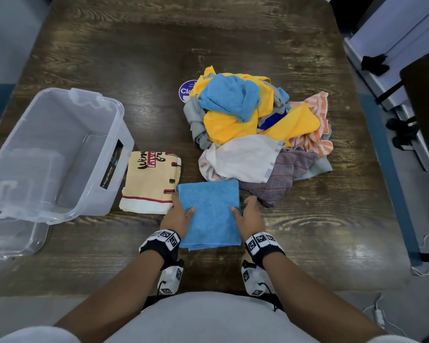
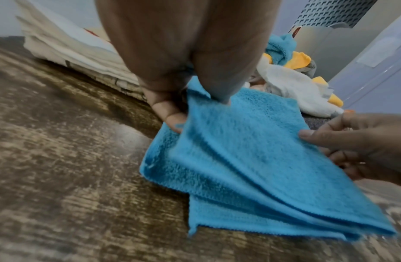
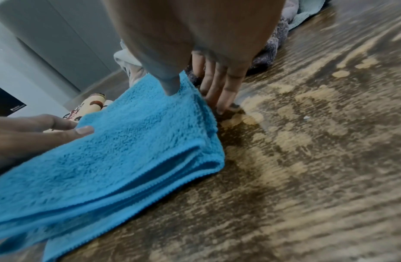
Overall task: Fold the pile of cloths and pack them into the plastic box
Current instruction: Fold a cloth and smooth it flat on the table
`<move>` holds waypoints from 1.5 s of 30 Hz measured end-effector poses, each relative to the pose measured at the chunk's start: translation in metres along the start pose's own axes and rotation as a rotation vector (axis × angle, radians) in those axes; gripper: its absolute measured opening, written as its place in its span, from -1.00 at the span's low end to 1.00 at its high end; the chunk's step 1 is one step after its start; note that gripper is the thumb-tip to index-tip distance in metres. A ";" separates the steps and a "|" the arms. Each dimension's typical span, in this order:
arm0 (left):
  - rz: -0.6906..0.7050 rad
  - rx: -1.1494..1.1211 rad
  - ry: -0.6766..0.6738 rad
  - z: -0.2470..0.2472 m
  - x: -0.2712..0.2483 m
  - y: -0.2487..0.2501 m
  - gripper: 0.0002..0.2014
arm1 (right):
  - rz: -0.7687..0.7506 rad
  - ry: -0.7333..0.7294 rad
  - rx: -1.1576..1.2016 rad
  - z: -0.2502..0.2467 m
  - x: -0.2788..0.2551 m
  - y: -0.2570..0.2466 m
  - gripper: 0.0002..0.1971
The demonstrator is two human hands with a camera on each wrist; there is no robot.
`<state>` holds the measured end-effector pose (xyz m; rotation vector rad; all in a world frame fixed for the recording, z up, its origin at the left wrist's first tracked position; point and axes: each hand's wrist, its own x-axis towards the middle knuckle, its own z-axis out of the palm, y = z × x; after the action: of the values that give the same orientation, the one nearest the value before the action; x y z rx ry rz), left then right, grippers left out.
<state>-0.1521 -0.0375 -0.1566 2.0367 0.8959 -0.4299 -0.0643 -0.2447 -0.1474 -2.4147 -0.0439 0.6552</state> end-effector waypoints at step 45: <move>0.218 0.968 -0.269 0.012 0.026 0.037 0.45 | -0.497 -0.391 -0.713 0.035 0.034 0.006 -0.16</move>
<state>-0.1069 -0.0499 -0.1583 2.7920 0.2815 -1.1401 -0.0512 -0.2234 -0.1897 -2.7004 -1.1729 0.9681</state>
